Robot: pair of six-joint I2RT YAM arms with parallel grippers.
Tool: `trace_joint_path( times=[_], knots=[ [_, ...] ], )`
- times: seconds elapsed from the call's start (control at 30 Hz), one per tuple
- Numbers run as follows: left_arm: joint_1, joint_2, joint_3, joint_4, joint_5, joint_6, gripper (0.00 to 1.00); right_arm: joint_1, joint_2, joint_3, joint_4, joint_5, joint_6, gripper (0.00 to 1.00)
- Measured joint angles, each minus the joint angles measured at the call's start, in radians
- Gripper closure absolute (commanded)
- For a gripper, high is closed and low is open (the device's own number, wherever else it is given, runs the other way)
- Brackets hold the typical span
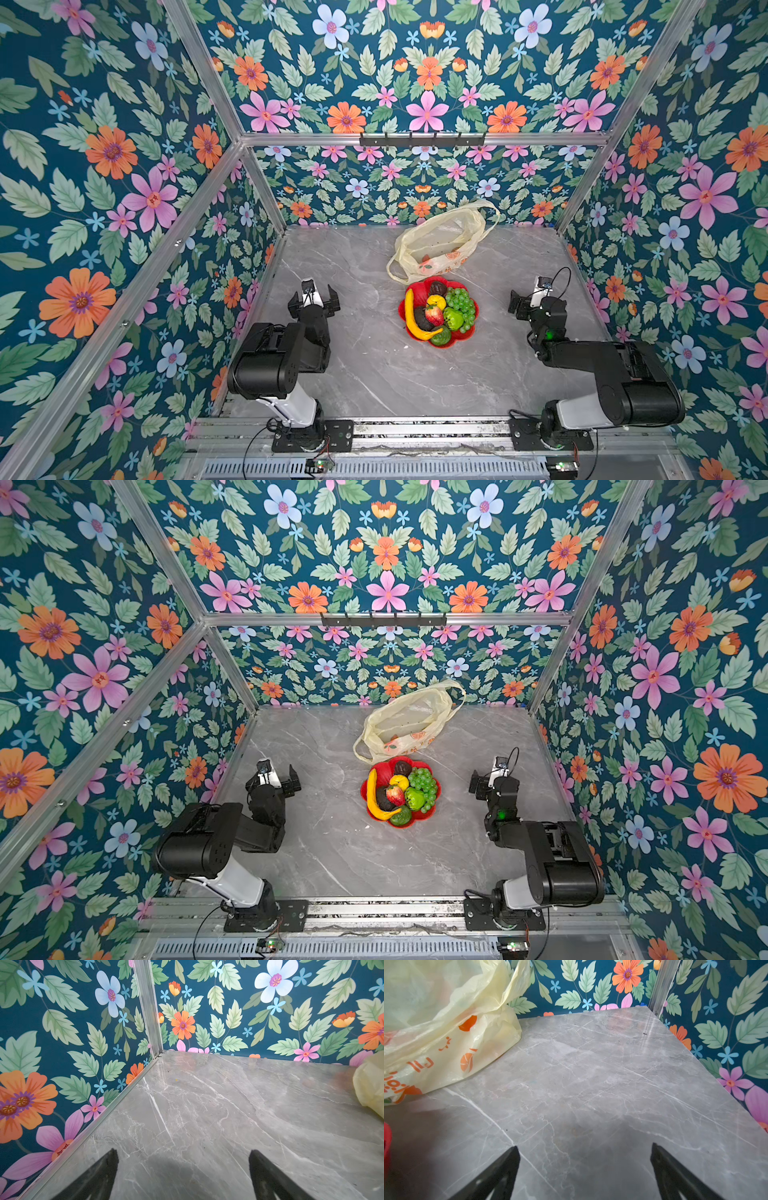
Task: Take fruits out of the plastic bag
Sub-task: Reset both arms
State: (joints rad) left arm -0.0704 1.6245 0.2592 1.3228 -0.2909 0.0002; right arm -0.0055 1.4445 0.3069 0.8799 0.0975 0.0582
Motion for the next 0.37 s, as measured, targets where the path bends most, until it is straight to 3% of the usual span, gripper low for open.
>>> trace_joint_path(
  times=[0.37],
  knots=[
    [0.0,0.0,0.0,0.0,0.0,0.0,0.0,-0.004,0.0,0.005,-0.003,-0.001,0.004,0.01]
  ],
)
